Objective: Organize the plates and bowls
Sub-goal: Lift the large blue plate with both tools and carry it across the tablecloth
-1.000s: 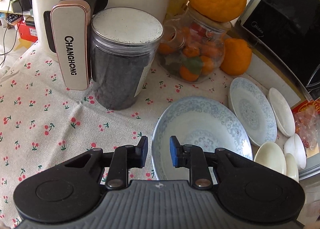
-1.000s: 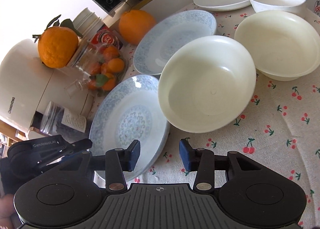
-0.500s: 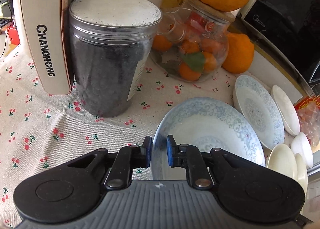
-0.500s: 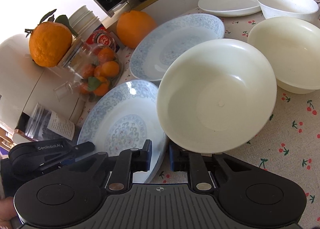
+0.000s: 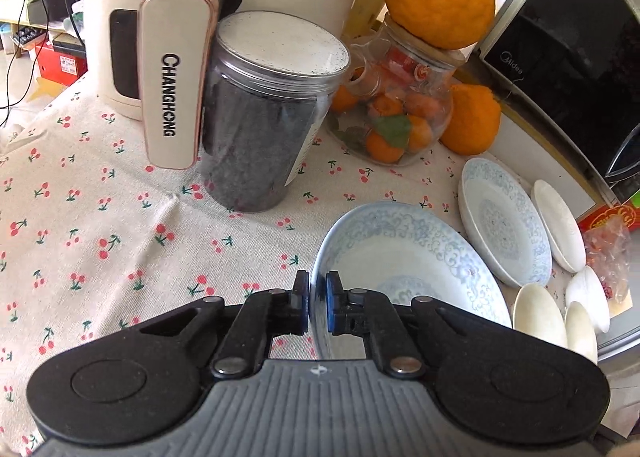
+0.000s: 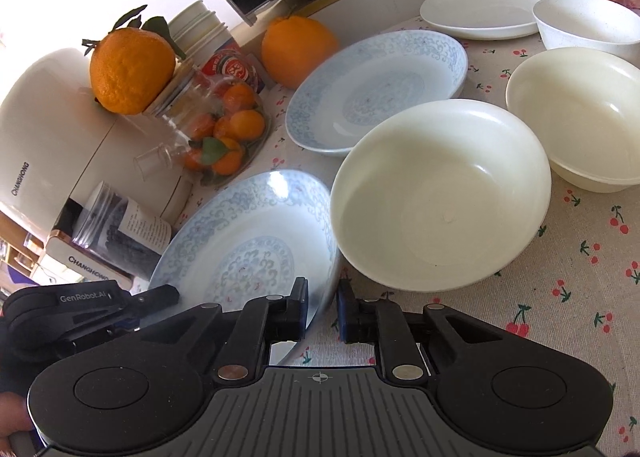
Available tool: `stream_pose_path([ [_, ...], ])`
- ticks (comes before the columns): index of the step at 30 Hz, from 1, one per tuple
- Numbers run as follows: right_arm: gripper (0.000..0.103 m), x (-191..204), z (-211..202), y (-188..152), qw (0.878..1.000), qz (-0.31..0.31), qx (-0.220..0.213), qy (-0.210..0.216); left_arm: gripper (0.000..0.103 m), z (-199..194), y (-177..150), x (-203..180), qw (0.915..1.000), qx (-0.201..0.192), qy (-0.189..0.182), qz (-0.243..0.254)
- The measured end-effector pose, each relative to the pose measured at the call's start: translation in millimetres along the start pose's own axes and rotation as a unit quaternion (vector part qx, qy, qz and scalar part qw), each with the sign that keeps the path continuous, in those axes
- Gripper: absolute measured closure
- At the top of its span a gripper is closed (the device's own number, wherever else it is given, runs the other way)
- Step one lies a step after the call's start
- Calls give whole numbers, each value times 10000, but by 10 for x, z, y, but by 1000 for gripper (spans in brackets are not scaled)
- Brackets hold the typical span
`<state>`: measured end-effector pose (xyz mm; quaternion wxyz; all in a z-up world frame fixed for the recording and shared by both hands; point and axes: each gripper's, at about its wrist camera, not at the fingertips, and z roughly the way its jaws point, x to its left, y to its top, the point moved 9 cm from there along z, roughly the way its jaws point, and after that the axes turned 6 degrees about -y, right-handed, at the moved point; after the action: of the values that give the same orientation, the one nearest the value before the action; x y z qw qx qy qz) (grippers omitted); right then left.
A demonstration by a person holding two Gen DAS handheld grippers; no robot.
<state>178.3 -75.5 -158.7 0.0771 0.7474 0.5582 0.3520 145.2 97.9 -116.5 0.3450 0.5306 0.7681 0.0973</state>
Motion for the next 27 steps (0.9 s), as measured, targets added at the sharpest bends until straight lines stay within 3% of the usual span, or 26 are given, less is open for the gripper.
stream_pose_path([
  [12,88,229,-381,-312,9974,-668,139,227,96,-519,-286,191,9999,-111,-87,-47],
  [18,87,187,-589,-572,9935,-1103,285,23,96,-626,-656,268,9998,102,-158,-66],
  [27,87,-79,-812,-710,9925,-1177,200,-248,96,-609,-895,113,9985,331,-385,227],
])
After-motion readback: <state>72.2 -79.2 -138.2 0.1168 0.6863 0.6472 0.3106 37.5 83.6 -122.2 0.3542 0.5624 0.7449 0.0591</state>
